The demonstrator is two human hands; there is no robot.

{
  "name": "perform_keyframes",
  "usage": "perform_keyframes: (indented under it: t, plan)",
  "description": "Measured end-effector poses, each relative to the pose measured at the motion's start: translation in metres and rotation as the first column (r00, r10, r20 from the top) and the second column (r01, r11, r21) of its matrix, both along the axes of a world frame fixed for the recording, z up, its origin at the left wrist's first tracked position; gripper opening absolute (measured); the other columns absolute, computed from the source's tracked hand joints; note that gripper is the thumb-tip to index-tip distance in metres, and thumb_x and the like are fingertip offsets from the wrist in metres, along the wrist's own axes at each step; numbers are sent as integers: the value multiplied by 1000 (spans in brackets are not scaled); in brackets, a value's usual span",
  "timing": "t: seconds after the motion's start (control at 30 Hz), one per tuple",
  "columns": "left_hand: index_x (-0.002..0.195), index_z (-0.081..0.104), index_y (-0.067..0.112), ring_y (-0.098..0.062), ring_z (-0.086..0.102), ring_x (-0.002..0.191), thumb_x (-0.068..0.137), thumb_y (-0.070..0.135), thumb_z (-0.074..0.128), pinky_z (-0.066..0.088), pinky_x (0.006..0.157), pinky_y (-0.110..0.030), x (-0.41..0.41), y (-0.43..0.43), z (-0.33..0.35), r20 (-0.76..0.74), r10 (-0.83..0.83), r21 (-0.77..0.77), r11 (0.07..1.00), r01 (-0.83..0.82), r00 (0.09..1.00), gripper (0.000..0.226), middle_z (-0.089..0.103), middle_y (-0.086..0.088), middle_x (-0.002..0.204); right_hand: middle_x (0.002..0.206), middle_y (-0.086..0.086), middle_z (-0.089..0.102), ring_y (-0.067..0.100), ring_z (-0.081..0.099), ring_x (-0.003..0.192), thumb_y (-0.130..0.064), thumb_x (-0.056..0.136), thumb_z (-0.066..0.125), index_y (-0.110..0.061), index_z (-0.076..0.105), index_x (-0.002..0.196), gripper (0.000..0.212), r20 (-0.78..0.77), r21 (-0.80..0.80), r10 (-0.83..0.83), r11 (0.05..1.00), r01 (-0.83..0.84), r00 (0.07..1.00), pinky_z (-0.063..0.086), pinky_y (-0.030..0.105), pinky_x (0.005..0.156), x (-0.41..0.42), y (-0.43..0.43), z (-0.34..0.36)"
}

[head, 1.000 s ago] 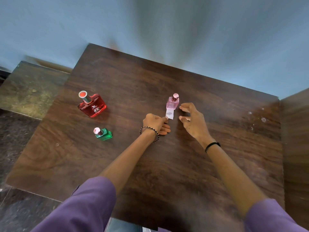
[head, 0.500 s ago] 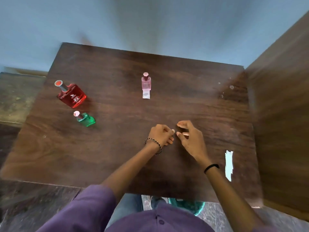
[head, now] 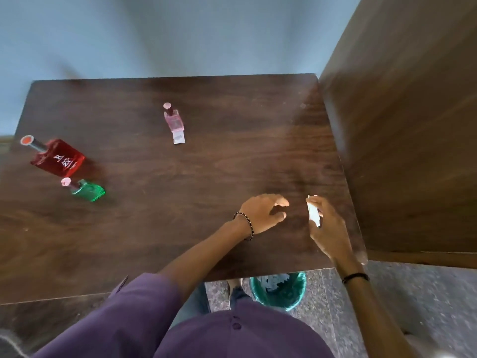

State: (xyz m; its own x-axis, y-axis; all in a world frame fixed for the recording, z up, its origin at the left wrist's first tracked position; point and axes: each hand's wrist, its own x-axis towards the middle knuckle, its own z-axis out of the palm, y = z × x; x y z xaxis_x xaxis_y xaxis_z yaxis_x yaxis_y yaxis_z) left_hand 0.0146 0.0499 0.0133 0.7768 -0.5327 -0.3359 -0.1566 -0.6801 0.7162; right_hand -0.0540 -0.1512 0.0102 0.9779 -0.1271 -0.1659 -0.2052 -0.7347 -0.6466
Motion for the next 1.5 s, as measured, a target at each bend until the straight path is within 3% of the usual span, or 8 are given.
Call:
perform_keyframes:
  t: [0.2,0.33,0.5,0.77,0.97,1.2,1.33,1.5]
  plan:
    - [142,48,22,-20,51,132,94,28,58,38,109,-41,-7,-9,0,54,-155,73,986,151,986,50,55,4,146,147,5,59,30,62,127,17,86,62,-9,52,136,58,-11,97,-11,995,12,1000,57,46,97,-8,-8,-8]
    - [143,44,19,-19,49,135,93,25,59,36,110,-43,-10,-7,-2,52,-164,87,983,159,985,53,55,5,146,147,4,59,26,68,119,10,88,70,-13,52,137,57,-32,127,-25,991,29,999,56,13,81,-5,1,-13]
    - [145,41,19,-21,49,134,93,24,59,36,109,-42,-10,-3,-4,65,-207,111,974,199,976,55,55,3,146,145,5,60,22,67,117,5,85,76,-11,56,133,55,17,140,-35,990,32,999,48,3,85,-2,12,-15]
    - [150,32,20,-23,47,132,90,24,61,29,107,-40,-15,-5,-11,43,-185,106,978,179,982,67,58,-4,140,136,3,67,21,65,122,-6,81,85,-14,58,133,59,17,89,-44,995,43,999,56,37,100,1,13,-13]
    - [149,32,22,-16,40,139,88,14,61,23,113,-44,-18,-9,-13,-16,-91,-23,996,90,996,68,59,15,140,129,2,70,5,60,113,-8,85,82,-11,58,131,52,-11,173,-59,983,60,998,41,-6,79,4,9,-12]
    - [150,30,22,-18,39,142,88,12,62,21,115,-44,-18,-10,-10,-18,-86,-33,996,86,996,71,57,9,144,132,0,68,6,59,118,-11,91,77,-12,59,131,44,-47,258,-60,964,70,997,41,-6,81,5,2,-12]
    - [150,30,21,-20,47,134,89,14,62,23,115,-43,-19,-12,-8,-16,-89,-12,996,89,996,69,58,4,144,135,2,68,13,62,122,-13,91,78,-13,59,131,44,-51,250,-59,966,70,997,45,6,90,5,1,-13]
    - [149,33,20,-24,56,122,90,14,61,25,116,-45,-21,-12,-6,-29,-54,-35,998,53,998,66,56,9,145,125,1,72,6,62,108,-10,88,80,-11,63,126,42,-8,211,-101,972,101,995,42,-6,75,7,3,-15]
